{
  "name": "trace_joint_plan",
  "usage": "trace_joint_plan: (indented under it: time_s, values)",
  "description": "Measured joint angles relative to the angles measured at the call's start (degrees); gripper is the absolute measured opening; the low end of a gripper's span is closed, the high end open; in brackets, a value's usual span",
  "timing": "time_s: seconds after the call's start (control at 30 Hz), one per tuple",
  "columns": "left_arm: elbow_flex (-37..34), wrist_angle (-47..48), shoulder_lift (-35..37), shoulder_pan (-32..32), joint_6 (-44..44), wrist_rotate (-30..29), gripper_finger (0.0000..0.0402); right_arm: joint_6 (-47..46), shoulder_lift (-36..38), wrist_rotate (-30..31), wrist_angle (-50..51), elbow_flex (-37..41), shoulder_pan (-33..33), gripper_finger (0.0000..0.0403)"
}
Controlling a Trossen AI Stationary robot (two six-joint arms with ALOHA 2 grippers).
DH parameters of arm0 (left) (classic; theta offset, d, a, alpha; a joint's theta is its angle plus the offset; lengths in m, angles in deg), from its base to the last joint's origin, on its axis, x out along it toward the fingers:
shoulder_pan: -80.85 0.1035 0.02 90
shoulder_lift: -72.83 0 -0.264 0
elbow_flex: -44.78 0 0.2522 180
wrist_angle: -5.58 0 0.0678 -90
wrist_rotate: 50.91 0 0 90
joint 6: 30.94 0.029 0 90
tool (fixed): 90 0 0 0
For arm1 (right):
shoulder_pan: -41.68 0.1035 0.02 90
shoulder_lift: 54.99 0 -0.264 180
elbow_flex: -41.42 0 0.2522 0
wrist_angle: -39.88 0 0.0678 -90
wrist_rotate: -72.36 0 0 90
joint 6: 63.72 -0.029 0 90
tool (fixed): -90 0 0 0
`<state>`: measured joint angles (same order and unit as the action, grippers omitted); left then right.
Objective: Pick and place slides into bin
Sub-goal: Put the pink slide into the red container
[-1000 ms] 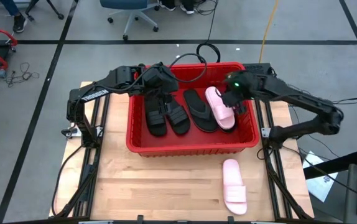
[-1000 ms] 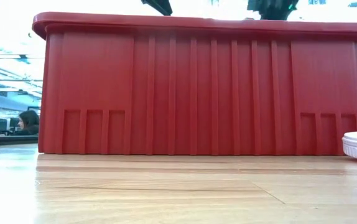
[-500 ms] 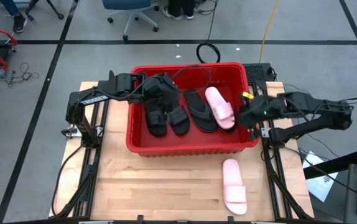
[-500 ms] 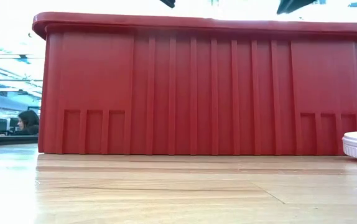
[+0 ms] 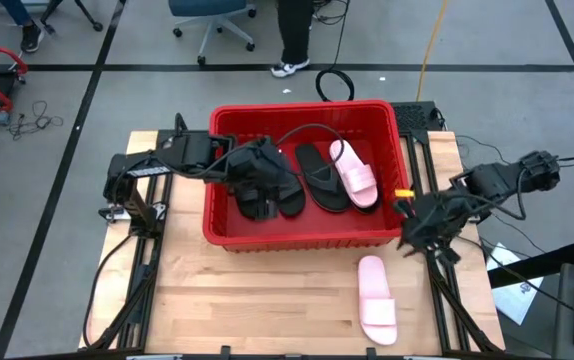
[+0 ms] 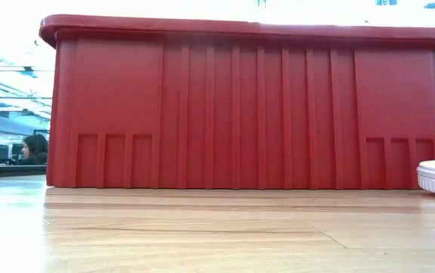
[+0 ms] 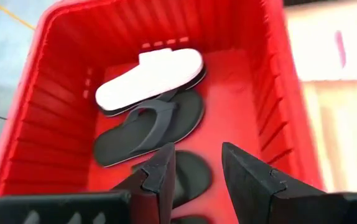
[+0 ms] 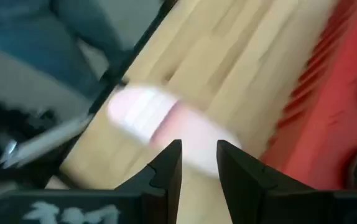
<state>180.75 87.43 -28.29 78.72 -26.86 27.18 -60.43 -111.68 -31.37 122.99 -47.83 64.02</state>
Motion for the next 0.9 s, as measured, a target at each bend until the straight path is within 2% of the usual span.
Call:
trace_joint_plan:
  time_s: [0.17,0.4,0.73,0.9]
  values:
    - [0.0,-3.5,0.0,-4.0,-2.9,0.0,0.0129,0.6,0.0,0.0,6.8,0.0,3.7,0.0089]
    - [0.0,-9.0,0.0,-9.5,-5.0,-0.9,0.0129,-0.3,0.2,-0.1,4.7,6.0,7.8,0.0089]
    - [0.0,-9.1,0.0,-14.5,-5.6,-1.7,0.0129,-7.5,0.6,0.2,-15.9,22.8,10.9,0.0089]
    - [0.0,-9.0,0.0,-16.0,-5.9,-1.7,0.0129,-8.7,0.4,-1.8,-22.6,26.7,12.1,0.0090]
